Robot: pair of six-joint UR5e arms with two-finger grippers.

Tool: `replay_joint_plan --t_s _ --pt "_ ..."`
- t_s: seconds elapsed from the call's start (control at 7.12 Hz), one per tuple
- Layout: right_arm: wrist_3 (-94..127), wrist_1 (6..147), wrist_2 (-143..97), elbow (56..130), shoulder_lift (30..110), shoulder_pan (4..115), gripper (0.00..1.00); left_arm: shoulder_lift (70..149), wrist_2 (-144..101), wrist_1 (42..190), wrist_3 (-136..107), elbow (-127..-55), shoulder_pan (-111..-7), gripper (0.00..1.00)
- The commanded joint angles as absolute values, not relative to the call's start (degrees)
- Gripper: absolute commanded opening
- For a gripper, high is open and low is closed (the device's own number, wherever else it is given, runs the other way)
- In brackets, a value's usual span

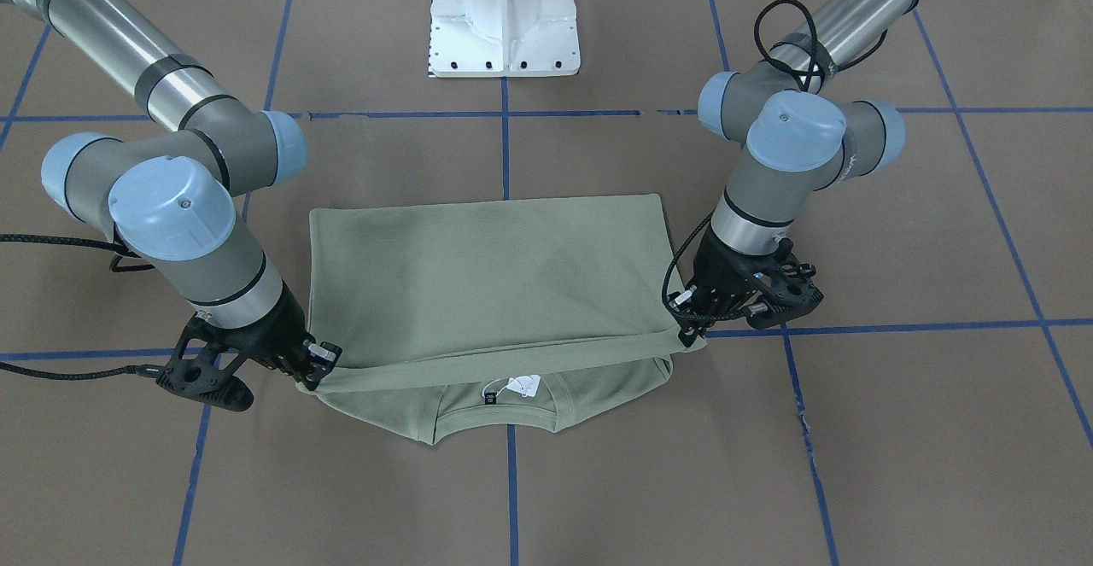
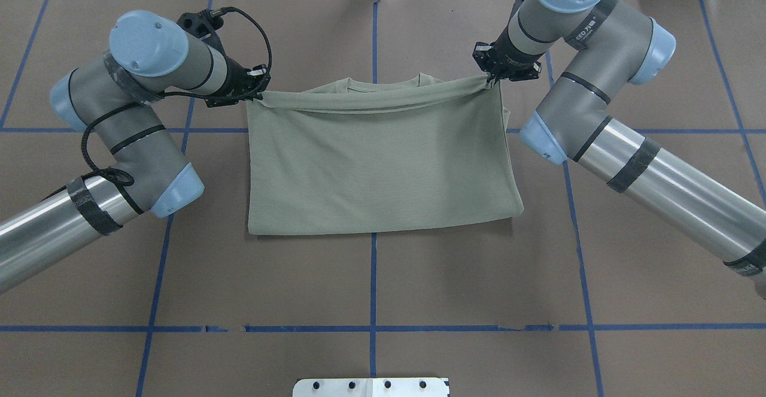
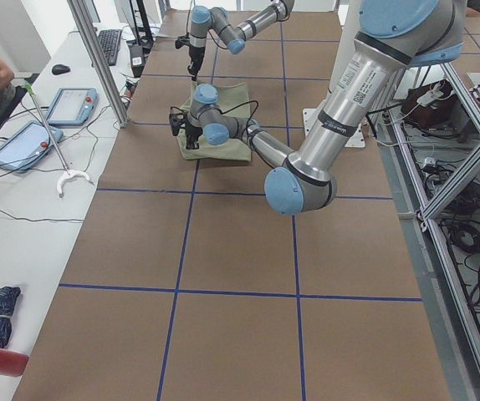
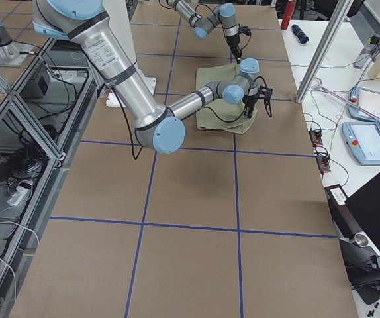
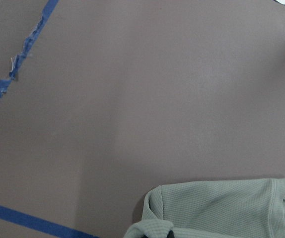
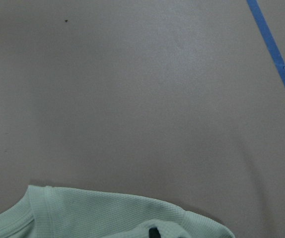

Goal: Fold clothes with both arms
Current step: 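Lift the hem with both grippers and carry it toward the collar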

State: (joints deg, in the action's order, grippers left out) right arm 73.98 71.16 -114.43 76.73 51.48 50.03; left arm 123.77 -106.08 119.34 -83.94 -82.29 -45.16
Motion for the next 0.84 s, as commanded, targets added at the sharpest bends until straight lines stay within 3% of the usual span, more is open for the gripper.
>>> replay_joint_plan --t_s 0.0,0.28,0.56,0.7 --pt "73.9 71.0 -114.4 76.6 51.4 50.1 0.0 124.6 -106.1 119.5 -83.9 -81.0 -45.3 0.0" --pt "73.9 71.0 -114.2 76.6 51.4 50.0 0.0 125.4 -106.1 119.4 -83.9 -80.3 -45.2 0.0" --pt "73.9 71.0 -114.2 76.5 51.4 49.9 0.05 125.8 -106.1 119.4 -83.5 -80.3 -45.2 0.26" --pt "74.0 71.0 -114.2 76.5 51.3 49.8 0.31 125.8 -106.1 119.4 -83.3 -80.3 -45.2 0.45"
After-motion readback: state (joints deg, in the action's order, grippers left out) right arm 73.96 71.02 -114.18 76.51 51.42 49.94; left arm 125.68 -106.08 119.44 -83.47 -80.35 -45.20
